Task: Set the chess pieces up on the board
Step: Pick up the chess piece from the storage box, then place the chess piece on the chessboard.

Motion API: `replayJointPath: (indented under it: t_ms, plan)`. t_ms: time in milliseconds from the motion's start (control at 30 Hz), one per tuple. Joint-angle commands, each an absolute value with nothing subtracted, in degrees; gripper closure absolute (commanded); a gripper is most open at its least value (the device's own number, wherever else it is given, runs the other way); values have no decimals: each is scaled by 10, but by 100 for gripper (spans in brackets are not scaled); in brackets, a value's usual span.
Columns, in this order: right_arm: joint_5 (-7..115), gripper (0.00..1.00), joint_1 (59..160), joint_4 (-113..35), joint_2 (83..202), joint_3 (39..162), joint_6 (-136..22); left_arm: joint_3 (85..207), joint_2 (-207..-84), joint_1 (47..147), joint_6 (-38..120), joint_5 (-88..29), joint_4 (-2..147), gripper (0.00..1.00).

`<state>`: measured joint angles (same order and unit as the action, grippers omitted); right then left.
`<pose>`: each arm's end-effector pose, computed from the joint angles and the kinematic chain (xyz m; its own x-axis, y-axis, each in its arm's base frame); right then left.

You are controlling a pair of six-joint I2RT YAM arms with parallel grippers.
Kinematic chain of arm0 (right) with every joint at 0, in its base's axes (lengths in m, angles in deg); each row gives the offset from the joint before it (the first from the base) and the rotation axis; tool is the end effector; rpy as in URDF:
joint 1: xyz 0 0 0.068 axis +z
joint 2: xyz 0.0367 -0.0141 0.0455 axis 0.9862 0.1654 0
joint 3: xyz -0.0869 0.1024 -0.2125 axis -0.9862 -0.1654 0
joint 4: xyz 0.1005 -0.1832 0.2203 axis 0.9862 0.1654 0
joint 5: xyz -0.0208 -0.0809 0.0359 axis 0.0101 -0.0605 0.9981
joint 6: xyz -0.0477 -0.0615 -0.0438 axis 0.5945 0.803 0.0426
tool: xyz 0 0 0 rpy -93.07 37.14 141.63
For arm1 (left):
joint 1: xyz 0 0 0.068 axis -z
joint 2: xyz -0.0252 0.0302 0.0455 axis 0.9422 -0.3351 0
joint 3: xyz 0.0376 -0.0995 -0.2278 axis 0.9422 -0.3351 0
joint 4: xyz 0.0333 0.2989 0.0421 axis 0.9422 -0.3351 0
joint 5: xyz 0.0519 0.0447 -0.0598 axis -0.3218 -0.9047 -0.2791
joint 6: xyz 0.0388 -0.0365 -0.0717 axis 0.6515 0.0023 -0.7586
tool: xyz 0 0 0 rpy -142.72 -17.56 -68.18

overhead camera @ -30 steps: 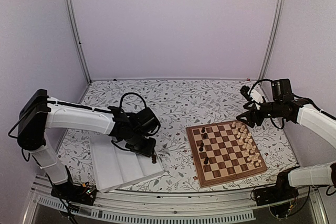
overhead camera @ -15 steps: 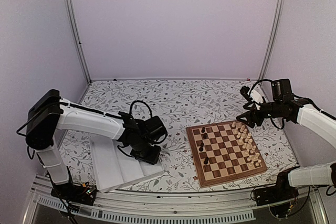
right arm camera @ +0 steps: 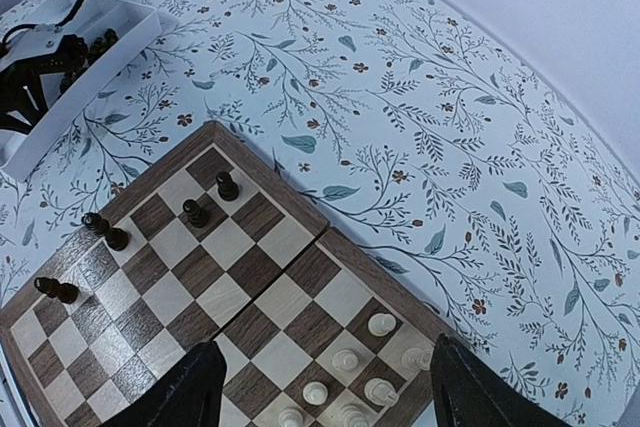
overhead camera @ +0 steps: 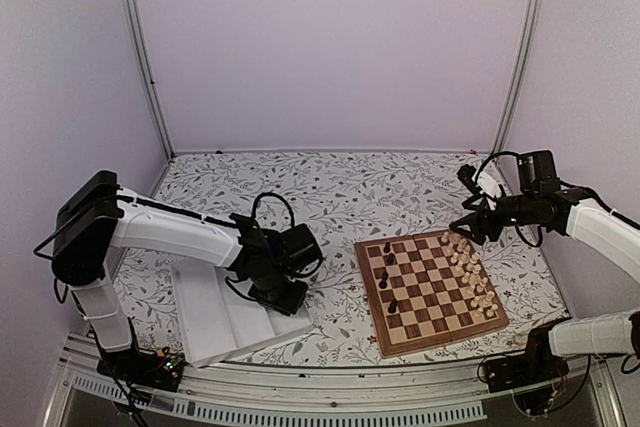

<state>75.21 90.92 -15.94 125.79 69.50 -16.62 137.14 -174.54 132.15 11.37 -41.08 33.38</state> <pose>0.2991 0.0947 0.1901 -0.2876 -0.5450 -0.7876 -0.7976 0.5915 -0.1181 0.1790 -0.3234 0.0536 -0.9261 0.3231 -0.1949 0.3463 0.9330 -0.0984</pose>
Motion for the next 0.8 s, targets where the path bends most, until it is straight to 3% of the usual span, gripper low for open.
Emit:
replayJointPath:
  t_ms: [0,267,633,767]
  plan:
    - [787,27,908,-127,1243,722,-158,1390,-1710,1324,171,-438,290,78]
    - [917,29,908,-44,1289,853,-163,1380,-1582,1297,288,-445,322,80]
    - [1062,32,1024,4,1473,1026,-278,1296,-1526,1297,434,-362,735,82]
    - [1092,32,1073,44,1547,1070,-282,1324,-1567,1301,460,-356,771,82]
